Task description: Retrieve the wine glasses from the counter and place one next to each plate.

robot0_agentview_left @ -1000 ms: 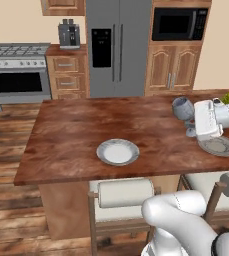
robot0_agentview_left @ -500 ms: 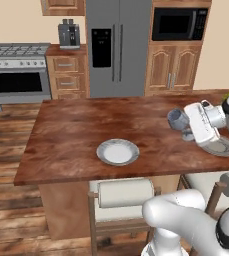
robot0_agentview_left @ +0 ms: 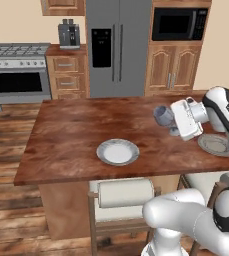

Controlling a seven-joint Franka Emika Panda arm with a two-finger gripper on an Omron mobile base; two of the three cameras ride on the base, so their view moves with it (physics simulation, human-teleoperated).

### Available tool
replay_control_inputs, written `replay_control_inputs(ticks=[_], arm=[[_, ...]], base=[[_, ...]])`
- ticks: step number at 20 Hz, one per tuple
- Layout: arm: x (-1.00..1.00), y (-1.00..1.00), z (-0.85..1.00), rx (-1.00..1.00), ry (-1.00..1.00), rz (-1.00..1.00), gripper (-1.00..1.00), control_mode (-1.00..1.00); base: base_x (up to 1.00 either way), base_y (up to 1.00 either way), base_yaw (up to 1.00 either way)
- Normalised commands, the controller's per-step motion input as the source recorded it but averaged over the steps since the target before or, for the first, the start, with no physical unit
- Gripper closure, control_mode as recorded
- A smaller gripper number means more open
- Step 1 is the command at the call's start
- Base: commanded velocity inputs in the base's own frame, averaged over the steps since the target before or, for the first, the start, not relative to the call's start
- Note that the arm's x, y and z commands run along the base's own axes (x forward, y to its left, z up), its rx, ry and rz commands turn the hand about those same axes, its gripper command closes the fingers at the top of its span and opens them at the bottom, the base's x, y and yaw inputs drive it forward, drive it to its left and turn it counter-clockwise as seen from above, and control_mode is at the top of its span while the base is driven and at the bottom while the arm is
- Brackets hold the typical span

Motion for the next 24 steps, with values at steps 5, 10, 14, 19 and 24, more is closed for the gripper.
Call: replay_control_inputs(ticks=[5,10,14,19,24], arm=[[0.37,0.29,-0.30,0.03,0.00,-0.07,1.00,-1.00],[0.29,0.19,-0.31,0.10,0.00,-0.05,1.00,-1.00],[0.19,0.05,-0.23,0.15,0.00,-0.02,1.00,-1.00],[0.19,0.00,-0.13,0.05,0.00,0.00,1.00,-1.00],[0.19,0.00,-0.19,-0.01,0.02,0.00,1.00,-1.00]], base=[[0.00,0.00,0.00],[0.00,0.00,0.00],[0.00,0.00,0.00],[0.00,0.00,0.00],[0.00,0.00,0.00]])
